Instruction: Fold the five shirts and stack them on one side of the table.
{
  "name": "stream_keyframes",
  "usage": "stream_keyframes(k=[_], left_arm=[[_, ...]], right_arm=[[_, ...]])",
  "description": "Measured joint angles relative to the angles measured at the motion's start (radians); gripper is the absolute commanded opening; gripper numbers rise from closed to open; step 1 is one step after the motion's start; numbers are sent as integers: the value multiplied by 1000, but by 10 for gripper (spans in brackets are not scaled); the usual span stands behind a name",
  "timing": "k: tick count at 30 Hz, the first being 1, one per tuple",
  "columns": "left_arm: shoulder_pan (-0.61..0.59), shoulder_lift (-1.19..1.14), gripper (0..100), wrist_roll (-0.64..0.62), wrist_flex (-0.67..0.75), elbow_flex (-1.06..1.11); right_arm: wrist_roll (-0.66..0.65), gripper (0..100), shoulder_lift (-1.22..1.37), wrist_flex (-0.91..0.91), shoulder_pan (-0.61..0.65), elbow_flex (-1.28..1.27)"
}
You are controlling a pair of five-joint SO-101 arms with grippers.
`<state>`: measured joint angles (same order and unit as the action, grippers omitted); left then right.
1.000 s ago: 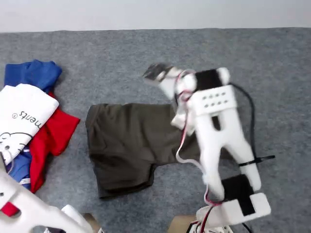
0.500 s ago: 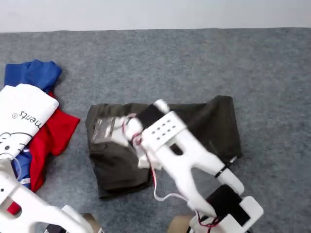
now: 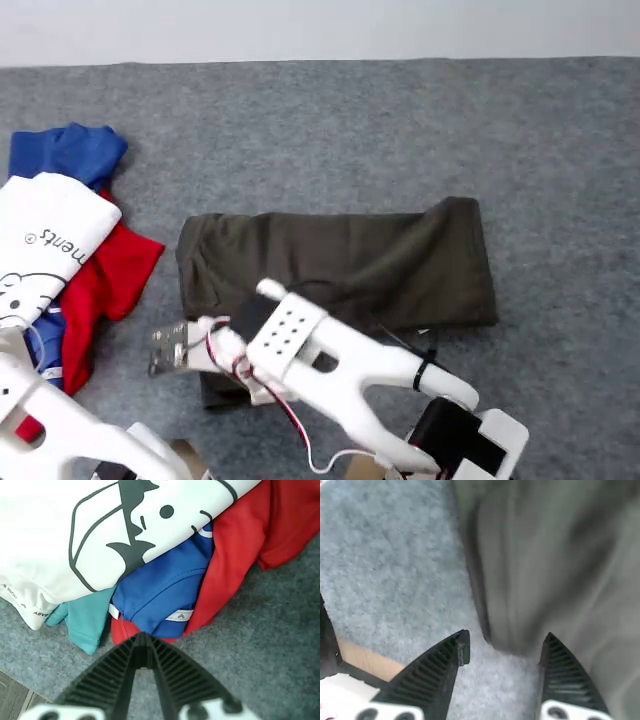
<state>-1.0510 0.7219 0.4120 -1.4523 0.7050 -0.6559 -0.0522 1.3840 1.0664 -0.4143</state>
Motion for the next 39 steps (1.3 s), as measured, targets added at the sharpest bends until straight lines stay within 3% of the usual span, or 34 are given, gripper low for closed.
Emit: stream_keyframes(k=[23,39], left_arm=[[0,0,4,-2,0,23],[0,0,4,-2,0,23]], right_arm=[[46,235,0,-298,66,-155],[2,219,63,-305,66,-169]])
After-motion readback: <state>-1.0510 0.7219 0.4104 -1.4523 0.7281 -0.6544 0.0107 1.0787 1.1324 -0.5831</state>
